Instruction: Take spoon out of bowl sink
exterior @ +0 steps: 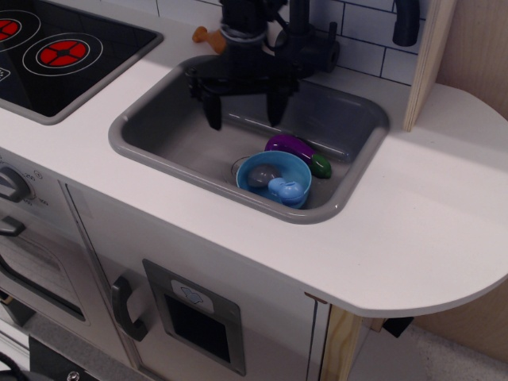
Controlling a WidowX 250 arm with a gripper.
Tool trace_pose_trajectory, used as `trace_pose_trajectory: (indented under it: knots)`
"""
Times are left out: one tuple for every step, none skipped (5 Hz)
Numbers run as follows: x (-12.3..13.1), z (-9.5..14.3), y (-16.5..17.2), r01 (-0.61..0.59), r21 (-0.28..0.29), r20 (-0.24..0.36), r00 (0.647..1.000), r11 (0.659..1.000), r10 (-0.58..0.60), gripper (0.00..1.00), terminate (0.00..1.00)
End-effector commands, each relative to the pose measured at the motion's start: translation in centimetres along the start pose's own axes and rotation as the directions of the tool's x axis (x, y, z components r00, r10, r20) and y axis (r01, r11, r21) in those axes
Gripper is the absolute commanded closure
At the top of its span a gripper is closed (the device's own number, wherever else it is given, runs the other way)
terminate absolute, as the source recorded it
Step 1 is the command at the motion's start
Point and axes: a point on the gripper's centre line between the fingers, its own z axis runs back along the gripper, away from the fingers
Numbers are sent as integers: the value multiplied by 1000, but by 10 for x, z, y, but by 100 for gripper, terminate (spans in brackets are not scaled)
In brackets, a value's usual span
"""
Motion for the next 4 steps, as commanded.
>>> trace_pose_trajectory:
  knots:
    - [-31,22,-13,-63,-14,-54,997,998,62,0,0]
    - [-51,19,-19,-76,2,-76,994,997,76,0,0]
    - [-60,19,-19,-102,32,-111,988,994,105,0,0]
    - [-65,8,-21,-125,49,-104,986,991,130,0,0]
